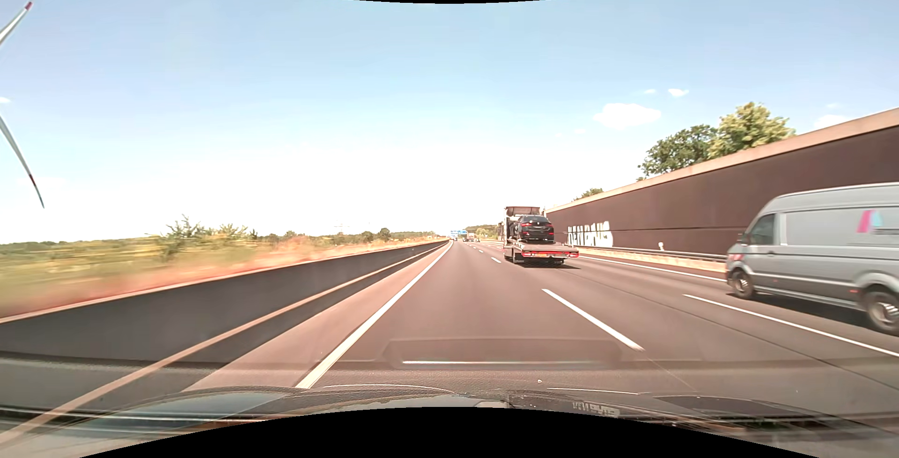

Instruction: Follow the waypoints while adhering to traffic rules and regulations

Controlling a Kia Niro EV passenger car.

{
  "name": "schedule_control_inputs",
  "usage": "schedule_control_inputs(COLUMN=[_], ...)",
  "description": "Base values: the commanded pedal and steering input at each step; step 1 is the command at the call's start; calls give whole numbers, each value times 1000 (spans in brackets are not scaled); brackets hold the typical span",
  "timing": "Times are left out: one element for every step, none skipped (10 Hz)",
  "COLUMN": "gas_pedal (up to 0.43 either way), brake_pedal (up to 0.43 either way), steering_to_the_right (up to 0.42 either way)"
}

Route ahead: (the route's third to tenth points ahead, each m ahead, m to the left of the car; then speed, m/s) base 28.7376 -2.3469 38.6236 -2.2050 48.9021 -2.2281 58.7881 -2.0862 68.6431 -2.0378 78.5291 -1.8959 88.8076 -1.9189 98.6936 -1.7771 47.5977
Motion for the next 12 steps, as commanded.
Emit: schedule_control_inputs(gas_pedal=[720,720,720,720,720,720,720,720,720,720,720,720], brake_pedal=[0,0,0,0,0,0,0,0,0,0,0,0], steering_to_the_right=[-2,-2,-2,-2,-2,-2,-2,-2,-3,-3,-4,-6])
